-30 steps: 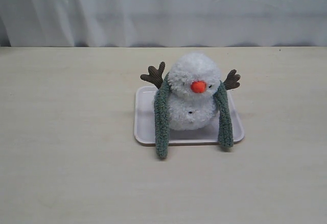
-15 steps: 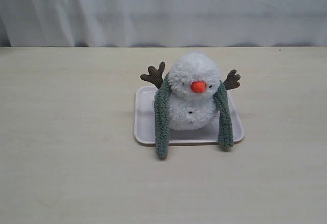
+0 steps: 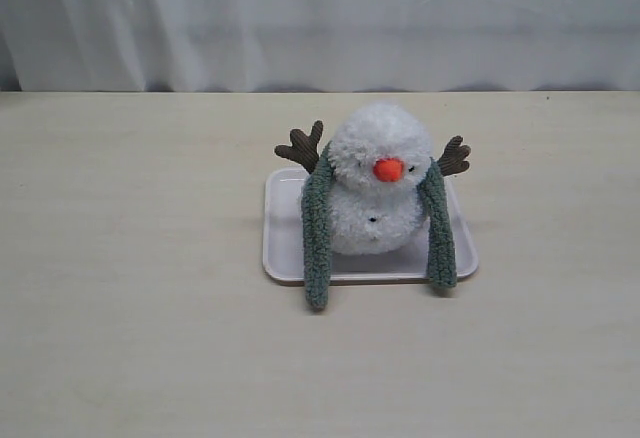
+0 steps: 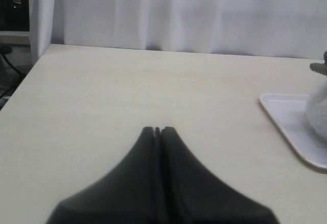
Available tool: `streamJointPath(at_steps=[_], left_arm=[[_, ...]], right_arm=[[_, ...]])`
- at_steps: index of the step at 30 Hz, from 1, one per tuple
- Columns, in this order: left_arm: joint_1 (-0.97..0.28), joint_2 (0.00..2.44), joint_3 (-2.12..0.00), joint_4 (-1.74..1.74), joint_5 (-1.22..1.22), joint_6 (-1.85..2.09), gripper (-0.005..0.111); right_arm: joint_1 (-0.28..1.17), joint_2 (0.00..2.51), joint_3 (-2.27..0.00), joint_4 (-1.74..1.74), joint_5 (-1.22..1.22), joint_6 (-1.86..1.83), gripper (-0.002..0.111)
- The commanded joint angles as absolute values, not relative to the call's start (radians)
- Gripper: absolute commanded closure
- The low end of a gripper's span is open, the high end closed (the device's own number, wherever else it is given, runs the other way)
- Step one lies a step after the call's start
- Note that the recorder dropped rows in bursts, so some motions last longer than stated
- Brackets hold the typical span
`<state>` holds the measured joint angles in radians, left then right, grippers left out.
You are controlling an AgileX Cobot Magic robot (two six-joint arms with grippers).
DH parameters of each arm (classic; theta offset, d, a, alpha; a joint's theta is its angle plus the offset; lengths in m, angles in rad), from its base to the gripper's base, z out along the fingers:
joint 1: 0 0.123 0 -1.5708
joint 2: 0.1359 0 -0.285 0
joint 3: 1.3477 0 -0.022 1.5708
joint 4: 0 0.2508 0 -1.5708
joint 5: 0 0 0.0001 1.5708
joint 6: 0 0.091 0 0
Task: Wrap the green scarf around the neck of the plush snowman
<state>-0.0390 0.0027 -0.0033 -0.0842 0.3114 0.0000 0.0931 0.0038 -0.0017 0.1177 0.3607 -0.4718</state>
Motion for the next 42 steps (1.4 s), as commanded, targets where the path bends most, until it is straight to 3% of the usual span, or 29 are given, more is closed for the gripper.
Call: streamJointPath(at_steps=[1, 21, 35, 42], left_arm=[[-0.047, 0.0, 0.0, -0.081, 0.305, 0.0, 0.107], [-0.047, 0.0, 0.0, -0.081, 0.305, 0.0, 0.107], [-0.047, 0.0, 0.0, -0.081, 0.305, 0.0, 0.107], [-0.047, 0.0, 0.0, -0.081, 0.305, 0.0, 0.107]], right_arm=[[0.085, 0.0, 0.0, 0.118, 0.356, -0.225, 0.104], [0.085, 0.0, 0.0, -0.018, 0.342, -0.215, 0.104], [0.085, 0.0, 0.0, 0.227, 0.342, -0.184, 0.104], [0.085, 0.0, 0.0, 0.086, 0.346, -0.184, 0.104]])
